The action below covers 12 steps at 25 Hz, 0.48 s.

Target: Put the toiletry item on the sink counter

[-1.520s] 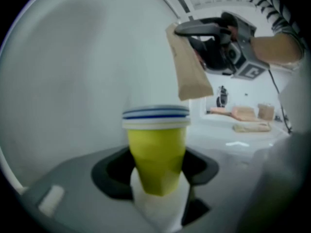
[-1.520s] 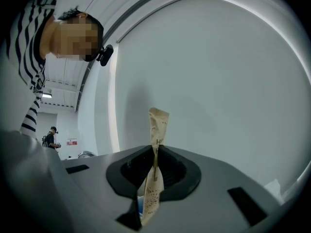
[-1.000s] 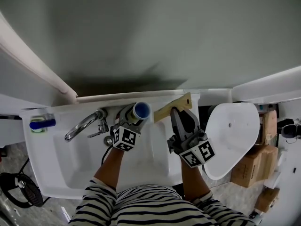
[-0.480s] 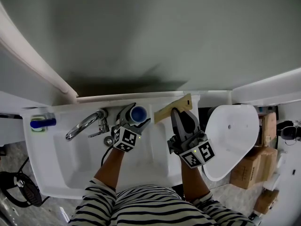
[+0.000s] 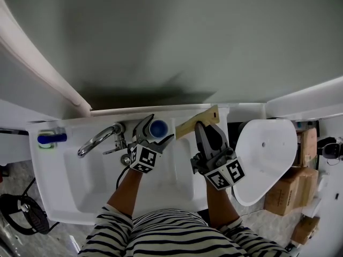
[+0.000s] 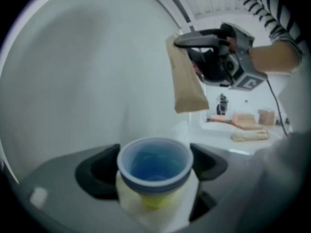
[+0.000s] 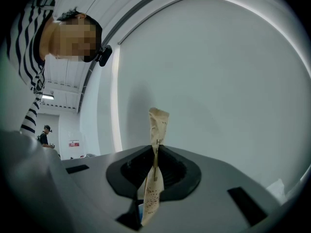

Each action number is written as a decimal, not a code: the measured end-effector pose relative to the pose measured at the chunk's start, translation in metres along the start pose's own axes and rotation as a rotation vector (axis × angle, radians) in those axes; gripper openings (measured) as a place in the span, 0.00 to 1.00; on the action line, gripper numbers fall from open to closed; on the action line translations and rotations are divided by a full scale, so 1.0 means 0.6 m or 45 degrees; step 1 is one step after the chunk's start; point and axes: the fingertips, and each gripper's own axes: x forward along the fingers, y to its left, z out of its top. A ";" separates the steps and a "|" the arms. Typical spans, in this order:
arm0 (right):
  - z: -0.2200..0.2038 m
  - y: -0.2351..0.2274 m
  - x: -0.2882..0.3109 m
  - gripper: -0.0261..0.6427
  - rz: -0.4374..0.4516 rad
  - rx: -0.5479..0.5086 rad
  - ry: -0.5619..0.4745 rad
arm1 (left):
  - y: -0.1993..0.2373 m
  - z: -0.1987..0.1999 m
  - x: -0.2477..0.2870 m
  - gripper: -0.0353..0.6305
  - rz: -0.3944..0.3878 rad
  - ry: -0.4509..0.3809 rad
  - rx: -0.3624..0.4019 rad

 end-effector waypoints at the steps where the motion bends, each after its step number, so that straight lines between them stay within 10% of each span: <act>1: 0.001 0.001 0.000 0.09 0.000 0.003 -0.006 | 0.000 0.004 -0.003 0.71 0.002 -0.005 0.005; 12: 0.019 0.015 0.009 0.09 0.027 0.007 -0.069 | 0.012 0.075 -0.065 0.71 0.069 -0.115 -0.006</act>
